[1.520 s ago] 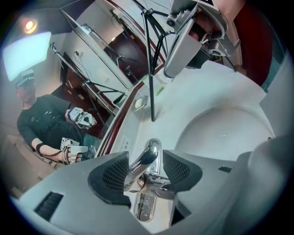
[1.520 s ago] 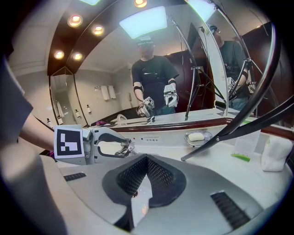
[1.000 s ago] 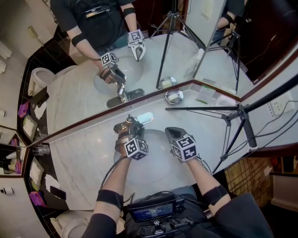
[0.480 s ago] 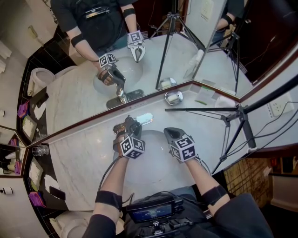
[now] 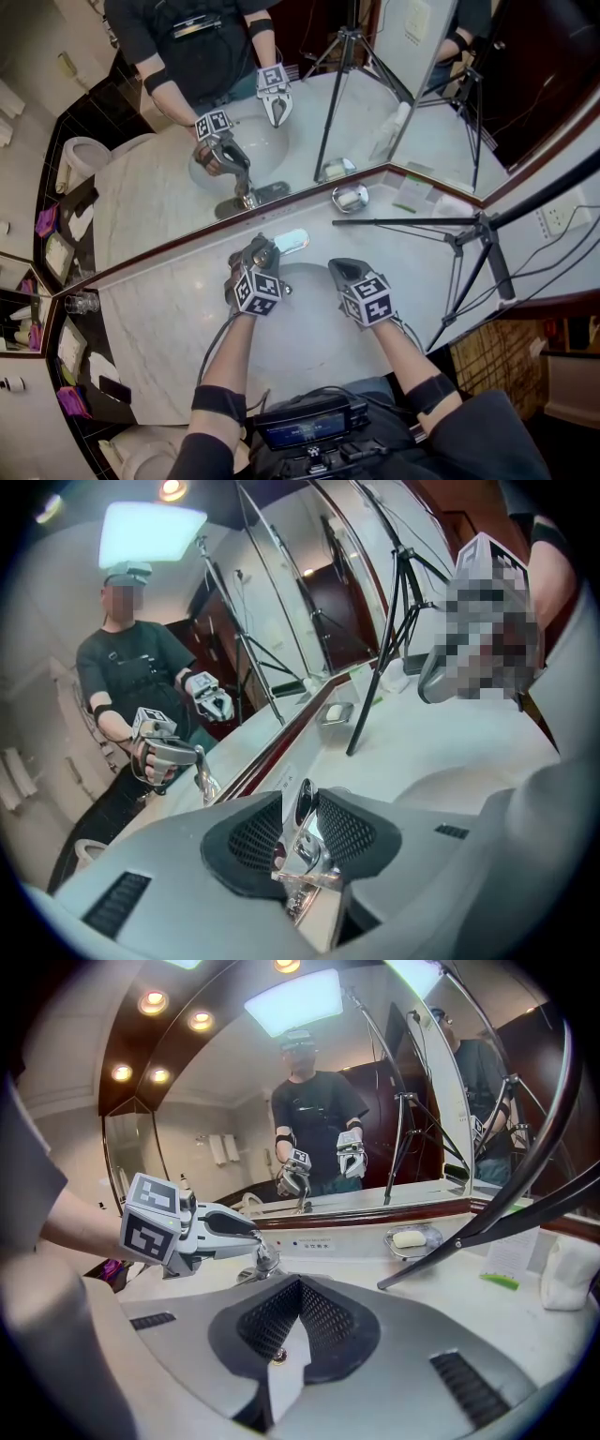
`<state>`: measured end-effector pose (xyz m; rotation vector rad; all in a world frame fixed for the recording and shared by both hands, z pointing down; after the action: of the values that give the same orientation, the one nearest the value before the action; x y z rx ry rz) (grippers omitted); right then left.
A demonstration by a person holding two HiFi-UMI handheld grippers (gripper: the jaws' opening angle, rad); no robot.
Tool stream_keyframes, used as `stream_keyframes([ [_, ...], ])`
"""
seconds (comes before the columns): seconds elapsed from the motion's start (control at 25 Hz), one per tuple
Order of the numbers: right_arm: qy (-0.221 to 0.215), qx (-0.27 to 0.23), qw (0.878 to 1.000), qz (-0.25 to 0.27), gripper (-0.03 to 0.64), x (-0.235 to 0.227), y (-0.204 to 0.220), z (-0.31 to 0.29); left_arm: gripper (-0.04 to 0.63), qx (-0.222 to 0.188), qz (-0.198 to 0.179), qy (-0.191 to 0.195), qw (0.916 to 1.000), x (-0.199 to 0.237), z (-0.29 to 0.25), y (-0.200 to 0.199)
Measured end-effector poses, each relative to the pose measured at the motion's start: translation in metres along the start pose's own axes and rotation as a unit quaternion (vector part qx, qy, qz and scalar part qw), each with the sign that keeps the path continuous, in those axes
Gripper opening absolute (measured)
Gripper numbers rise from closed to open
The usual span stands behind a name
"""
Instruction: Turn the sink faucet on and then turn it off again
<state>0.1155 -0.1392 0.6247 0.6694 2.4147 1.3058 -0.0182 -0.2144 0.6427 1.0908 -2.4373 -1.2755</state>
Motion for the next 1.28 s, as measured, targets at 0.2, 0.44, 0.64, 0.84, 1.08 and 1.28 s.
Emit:
stream_keyframes([
  [0.2,-0.002,-0.002,1.0,0.001,0.019,0.002,-0.001,0.0,0.121,0.007,-0.008,0.007,0.9999,-0.002,0.0,0.0],
  [0.44,-0.011,-0.002,1.0,0.003,0.02,0.01,-0.002,-0.001,0.118,0.015,-0.017,0.013,0.9997,-0.003,0.008,0.003],
  [0.64,-0.02,-0.005,1.0,0.011,0.02,0.02,-0.005,-0.004,0.118,0.006,-0.017,0.012,0.9998,-0.004,0.029,0.003],
  [0.84,-0.03,-0.009,0.999,0.02,0.02,0.032,-0.011,-0.006,0.039,-0.017,0.029,-0.019,0.9993,0.01,0.067,0.003],
  [1.08,-0.042,-0.013,0.998,0.033,0.02,0.046,-0.021,-0.011,0.003,-0.065,0.156,-0.045,0.9846,0.031,0.117,0.003],
  [1.28,-0.049,-0.017,0.998,0.043,0.02,0.056,-0.026,-0.012,0.003,-0.082,0.253,-0.061,0.9619,0.042,0.152,0.02],
])
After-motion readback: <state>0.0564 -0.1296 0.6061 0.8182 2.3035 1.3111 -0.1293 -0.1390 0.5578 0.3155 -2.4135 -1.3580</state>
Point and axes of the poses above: the fingertips, and each gripper's own axes: z backward along the fingers, x to its left, y out of its underside, the point moved 1 cm from there along z, backward along the fingers, and after that the axes turned 14 degrees about z, right-handed, at the moved point
